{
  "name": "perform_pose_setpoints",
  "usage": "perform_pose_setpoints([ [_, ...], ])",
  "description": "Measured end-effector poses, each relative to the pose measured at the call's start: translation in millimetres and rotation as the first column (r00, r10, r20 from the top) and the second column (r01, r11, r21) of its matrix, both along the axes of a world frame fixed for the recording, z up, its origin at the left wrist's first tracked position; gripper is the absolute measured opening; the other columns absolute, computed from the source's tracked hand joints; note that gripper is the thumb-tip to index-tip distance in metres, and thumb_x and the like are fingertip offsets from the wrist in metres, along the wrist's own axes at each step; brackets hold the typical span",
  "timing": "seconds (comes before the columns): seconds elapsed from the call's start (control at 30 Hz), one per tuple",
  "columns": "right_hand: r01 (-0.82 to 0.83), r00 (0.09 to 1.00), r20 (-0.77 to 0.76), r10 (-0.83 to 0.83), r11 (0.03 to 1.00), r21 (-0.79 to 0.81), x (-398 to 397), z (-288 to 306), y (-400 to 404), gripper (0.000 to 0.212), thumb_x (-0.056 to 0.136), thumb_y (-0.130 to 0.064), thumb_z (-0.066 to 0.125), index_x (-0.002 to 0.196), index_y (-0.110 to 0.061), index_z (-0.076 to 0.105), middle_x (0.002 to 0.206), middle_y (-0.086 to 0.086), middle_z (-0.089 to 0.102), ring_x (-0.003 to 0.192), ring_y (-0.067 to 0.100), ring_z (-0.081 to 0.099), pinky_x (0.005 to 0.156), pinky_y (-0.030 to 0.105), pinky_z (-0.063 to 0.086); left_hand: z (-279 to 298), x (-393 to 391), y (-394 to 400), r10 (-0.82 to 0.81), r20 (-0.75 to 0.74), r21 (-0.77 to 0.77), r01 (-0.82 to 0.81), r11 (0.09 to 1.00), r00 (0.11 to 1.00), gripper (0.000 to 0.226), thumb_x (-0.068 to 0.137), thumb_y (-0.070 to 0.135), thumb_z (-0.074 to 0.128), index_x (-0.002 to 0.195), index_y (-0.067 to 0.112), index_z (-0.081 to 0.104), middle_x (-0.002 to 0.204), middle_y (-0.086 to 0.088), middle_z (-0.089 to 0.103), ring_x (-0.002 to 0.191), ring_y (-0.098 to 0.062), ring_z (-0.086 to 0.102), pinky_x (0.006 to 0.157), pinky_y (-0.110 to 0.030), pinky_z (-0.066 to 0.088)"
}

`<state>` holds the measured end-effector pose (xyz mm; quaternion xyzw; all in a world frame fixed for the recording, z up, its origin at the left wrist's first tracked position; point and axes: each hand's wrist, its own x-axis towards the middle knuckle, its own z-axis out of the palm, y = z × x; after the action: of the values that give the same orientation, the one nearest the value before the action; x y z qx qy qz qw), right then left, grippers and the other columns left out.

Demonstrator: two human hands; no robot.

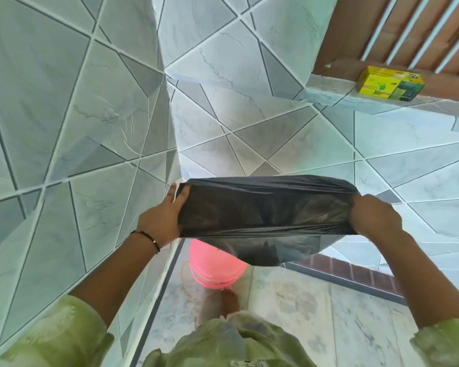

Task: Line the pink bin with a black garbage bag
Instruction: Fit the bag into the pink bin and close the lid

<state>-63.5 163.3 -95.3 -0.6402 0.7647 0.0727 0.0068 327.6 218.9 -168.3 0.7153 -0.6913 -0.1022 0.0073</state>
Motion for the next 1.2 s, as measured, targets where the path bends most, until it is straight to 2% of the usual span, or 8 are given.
perform_pose_setpoints([
  [0.1,-0.015,0.999,-0.030,0.017,0.998,0.053,3,1,-7,0.029,0.086,-0.009,0.044,0.111,-0.010,0.058,0.111,0.015,0.060,0.105,0.039,0.059,0.083,0.040,0.048,0,-2,-3,-0.007,0.011,0.024,0.007,1.000,1.000,0.089,0.085,0.035,0.057,0.148,0.032,-0.006,0.159,-0.006,0.011,0.088,-0.034,0.066,0.078,-0.041,0.055],
  [0.23,-0.057,0.996,-0.057,0.064,0.991,0.122,7,-10,-20,0.032,0.086,-0.013,0.045,0.115,-0.012,0.057,0.113,0.012,0.062,0.106,0.036,0.060,0.082,0.039,0.049,-8,-6,-9,-0.018,0.102,0.045,0.013,0.999,0.995,0.084,0.088,0.034,0.051,0.148,0.026,-0.007,0.137,-0.009,0.050,0.094,-0.029,0.065,0.082,-0.039,0.053],
  [0.43,-0.148,0.985,-0.052,0.165,0.958,0.247,20,-53,-47,0.035,0.087,-0.020,0.042,0.119,-0.018,0.055,0.116,0.008,0.063,0.108,0.030,0.061,0.085,0.036,0.049,-42,1,-19,0.020,0.138,0.222,-0.051,0.974,0.990,0.074,0.093,0.043,0.042,0.149,0.023,-0.002,0.122,-0.008,0.058,0.094,-0.020,0.064,0.087,-0.028,0.051],
  [0.63,-0.220,0.972,0.005,0.234,0.906,0.362,52,-114,-87,0.033,0.090,-0.024,0.045,0.121,-0.019,0.052,0.113,0.006,0.057,0.107,0.028,0.060,0.088,0.036,0.050,-78,17,-46,0.064,0.209,0.368,-0.139,0.919,0.976,0.078,0.093,0.039,0.041,0.148,0.020,-0.010,0.135,-0.009,0.051,0.102,-0.023,0.063,0.090,-0.031,0.049],
  [0.77,-0.272,0.960,0.050,0.275,0.879,0.392,75,-148,-115,0.033,0.090,-0.020,0.046,0.123,-0.019,0.051,0.116,0.009,0.053,0.106,0.030,0.060,0.088,0.037,0.049,-103,34,-69,0.269,0.148,0.377,-0.306,0.874,0.952,0.067,0.097,0.030,0.030,0.148,0.021,-0.012,0.130,-0.013,0.054,0.073,-0.017,0.057,0.075,-0.029,0.045],
  [0.9,-0.313,0.947,0.075,0.313,0.840,0.444,91,-180,-134,0.034,0.089,-0.014,0.046,0.124,-0.018,0.050,0.118,0.009,0.052,0.106,0.033,0.060,0.088,0.041,0.049,-123,37,-76,0.312,0.173,0.379,-0.356,0.854,0.934,0.079,0.093,0.019,0.039,0.147,0.018,-0.019,0.146,-0.011,0.039,0.092,-0.026,0.064,0.081,-0.035,0.050],
  [1.13,-0.317,0.926,0.015,0.378,0.755,0.574,99,-249,-133,0.040,0.090,-0.011,0.045,0.126,-0.024,0.050,0.133,0.005,0.049,0.115,0.028,0.057,0.093,0.041,0.045,-190,41,-45,0.340,0.110,0.427,-0.354,0.832,0.934,0.086,0.088,0.012,0.043,0.144,0.019,-0.023,0.151,-0.008,0.032,0.088,-0.025,0.064,0.078,-0.037,0.053],
  [1.2,-0.295,0.938,0.035,0.345,0.741,0.603,100,-277,-131,0.035,0.090,-0.012,0.044,0.123,-0.022,0.051,0.128,0.004,0.053,0.111,0.028,0.060,0.093,0.042,0.045,-216,40,-37,0.365,0.101,0.453,-0.369,0.812,0.926,0.087,0.087,0.007,0.043,0.145,0.017,-0.020,0.156,-0.005,0.021,0.082,-0.027,0.064,0.076,-0.040,0.054],
])
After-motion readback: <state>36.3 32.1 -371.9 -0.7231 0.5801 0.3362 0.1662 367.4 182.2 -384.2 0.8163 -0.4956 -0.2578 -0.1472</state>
